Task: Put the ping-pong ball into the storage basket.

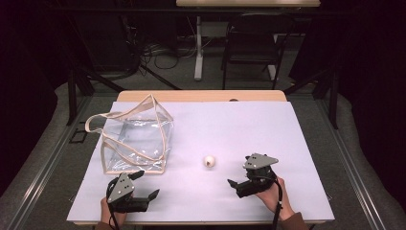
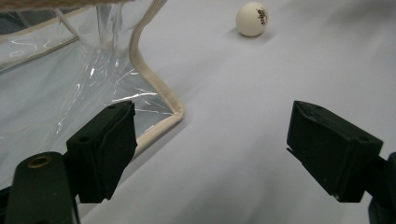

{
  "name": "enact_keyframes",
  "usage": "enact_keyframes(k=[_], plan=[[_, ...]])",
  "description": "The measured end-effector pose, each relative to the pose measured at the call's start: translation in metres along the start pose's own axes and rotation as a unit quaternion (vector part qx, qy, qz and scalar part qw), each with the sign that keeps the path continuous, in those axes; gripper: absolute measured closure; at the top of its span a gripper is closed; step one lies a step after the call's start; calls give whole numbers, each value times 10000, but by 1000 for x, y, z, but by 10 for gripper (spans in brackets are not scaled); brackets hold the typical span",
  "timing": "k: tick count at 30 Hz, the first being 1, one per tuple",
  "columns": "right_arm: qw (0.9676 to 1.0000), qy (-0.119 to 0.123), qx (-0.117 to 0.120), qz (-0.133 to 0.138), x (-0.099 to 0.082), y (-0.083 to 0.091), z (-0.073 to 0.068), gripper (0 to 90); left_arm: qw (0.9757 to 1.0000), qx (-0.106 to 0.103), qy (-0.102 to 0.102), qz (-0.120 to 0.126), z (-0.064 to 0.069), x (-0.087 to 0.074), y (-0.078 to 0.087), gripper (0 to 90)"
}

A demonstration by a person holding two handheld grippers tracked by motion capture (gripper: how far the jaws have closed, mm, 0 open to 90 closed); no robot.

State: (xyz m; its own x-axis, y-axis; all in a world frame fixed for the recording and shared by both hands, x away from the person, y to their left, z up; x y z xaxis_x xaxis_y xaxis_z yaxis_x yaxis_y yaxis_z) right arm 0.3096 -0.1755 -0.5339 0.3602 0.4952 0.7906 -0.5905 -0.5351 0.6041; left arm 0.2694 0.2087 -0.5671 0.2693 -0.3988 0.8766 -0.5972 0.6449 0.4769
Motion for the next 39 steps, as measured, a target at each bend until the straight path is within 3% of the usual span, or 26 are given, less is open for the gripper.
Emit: enact_keyframes(k=[39], plan=[[9991,83,310,-271,24,-42,-2,0,10000,-50,-26,-36,0,0,-2,161]])
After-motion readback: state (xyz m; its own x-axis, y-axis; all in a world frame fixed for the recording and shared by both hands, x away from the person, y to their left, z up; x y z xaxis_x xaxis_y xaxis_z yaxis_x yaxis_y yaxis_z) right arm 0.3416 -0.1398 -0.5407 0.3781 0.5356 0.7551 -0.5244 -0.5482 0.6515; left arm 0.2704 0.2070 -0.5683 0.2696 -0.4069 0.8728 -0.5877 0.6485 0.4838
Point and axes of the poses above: each handheld gripper's, and its own axes: y roughly backward along the jaws, x roughly out of its top, z roughly to its right, the point moved 3 cm from there along -y, roughly forward along the jaws, and after that the axes turned 1 degree about -x, right-handed, at the moved point
